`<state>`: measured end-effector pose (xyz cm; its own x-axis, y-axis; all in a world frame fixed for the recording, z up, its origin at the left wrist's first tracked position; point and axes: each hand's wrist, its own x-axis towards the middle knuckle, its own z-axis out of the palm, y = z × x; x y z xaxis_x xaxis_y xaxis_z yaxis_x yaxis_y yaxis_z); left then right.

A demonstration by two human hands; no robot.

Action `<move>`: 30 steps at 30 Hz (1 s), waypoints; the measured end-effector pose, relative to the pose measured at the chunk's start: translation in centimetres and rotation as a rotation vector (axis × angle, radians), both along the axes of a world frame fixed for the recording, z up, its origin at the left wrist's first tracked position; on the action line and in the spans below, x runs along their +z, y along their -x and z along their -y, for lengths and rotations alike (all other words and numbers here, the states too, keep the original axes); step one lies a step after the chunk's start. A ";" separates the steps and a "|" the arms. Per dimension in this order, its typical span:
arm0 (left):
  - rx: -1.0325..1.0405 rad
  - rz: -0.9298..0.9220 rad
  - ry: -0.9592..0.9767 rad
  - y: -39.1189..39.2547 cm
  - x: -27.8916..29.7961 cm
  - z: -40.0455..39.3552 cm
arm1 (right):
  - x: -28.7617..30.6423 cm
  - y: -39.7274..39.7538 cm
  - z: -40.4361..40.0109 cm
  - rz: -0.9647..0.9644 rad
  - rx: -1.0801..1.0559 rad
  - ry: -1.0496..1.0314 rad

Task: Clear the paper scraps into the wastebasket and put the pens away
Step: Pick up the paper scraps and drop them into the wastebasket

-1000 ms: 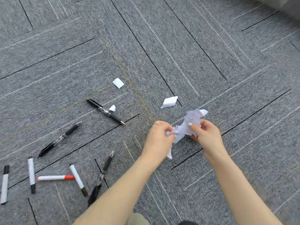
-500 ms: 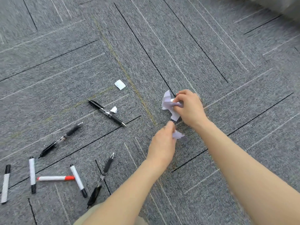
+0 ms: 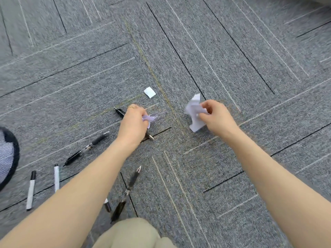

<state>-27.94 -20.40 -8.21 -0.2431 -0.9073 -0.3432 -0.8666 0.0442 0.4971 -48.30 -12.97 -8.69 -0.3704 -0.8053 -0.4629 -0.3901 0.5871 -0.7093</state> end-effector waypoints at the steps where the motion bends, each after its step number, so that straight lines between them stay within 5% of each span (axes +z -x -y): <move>1: -0.011 0.010 0.011 -0.1 -0.1 -0.1 | 0.4 -0.5 0.8 0.114 -0.061 0.020; 6: -0.060 0.036 0.080 0.0 -0.9 -0.8 | 1.0 -4.6 6.7 0.282 -0.147 0.115; 11: -0.016 0.034 0.051 -0.4 -0.7 -0.8 | -1.3 -9.0 10.5 0.075 0.024 0.123; 18: 0.009 0.032 -0.014 -0.7 -0.9 -0.4 | -3.0 -10.9 10.6 -0.487 0.244 0.226; 30: -0.013 0.002 -0.088 -0.6 -0.3 -0.1 | -3.2 -11.2 10.3 -0.523 0.277 0.278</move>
<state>-27.39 -20.31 -8.50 -0.2534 -0.8702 -0.4225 -0.8675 0.0111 0.4974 -37.06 -23.26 -11.91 -0.2520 -0.9670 -0.0387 -0.8355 0.2376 -0.4954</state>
